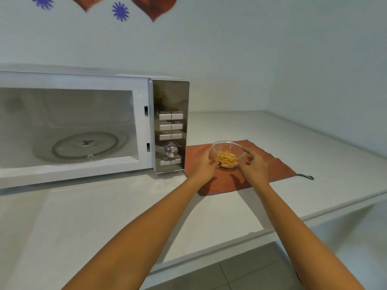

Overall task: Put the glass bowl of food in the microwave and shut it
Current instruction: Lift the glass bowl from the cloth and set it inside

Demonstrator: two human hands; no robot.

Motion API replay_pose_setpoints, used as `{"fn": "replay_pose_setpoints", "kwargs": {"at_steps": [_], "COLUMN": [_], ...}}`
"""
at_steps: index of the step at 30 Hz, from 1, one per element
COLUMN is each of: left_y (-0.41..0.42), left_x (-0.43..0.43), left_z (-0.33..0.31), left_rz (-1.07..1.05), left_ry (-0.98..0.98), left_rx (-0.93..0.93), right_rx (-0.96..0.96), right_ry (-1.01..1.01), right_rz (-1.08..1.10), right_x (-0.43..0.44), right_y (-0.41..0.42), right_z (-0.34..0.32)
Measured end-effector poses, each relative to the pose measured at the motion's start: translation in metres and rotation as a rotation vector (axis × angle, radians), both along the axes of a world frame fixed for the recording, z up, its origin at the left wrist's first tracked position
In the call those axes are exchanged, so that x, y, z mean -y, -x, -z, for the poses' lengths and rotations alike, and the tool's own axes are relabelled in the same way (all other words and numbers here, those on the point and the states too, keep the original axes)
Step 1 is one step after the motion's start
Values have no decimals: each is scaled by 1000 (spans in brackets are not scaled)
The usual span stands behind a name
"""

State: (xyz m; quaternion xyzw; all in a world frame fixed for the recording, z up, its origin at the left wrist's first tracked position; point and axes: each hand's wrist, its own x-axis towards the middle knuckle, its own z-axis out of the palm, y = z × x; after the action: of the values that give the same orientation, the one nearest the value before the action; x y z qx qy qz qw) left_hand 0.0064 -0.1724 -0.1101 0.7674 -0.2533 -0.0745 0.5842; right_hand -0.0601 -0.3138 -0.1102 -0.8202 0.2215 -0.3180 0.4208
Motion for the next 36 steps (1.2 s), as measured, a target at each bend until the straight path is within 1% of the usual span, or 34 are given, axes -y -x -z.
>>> {"fn": "replay_pose_setpoints", "kwargs": {"at_steps": [6,10,14,21,28,36], "left_y": [-19,-24,-29,-20,-2,30], "left_x": [27,34,38,35,15,-23], "left_z": [4,4,7,5,5,-7], "left_rz": [-22,-66,-59,-30,-13,-51], "left_ry": [105,125,113,140,100,-13], "left_rx": [-140,-169,-223,-248,-258,-151], "right_rx": [-25,-3,24,76,126,244], "right_ry": [1,-35,-65,-87,-85,-160], "right_rz": [-18,-45,-63,-47,-61,-114], "right_x": [16,20,19,11,-2,-34], "right_y": [-14,-16,-16,-11,6,49], "right_z": [6,10,12,15,14,14]}}
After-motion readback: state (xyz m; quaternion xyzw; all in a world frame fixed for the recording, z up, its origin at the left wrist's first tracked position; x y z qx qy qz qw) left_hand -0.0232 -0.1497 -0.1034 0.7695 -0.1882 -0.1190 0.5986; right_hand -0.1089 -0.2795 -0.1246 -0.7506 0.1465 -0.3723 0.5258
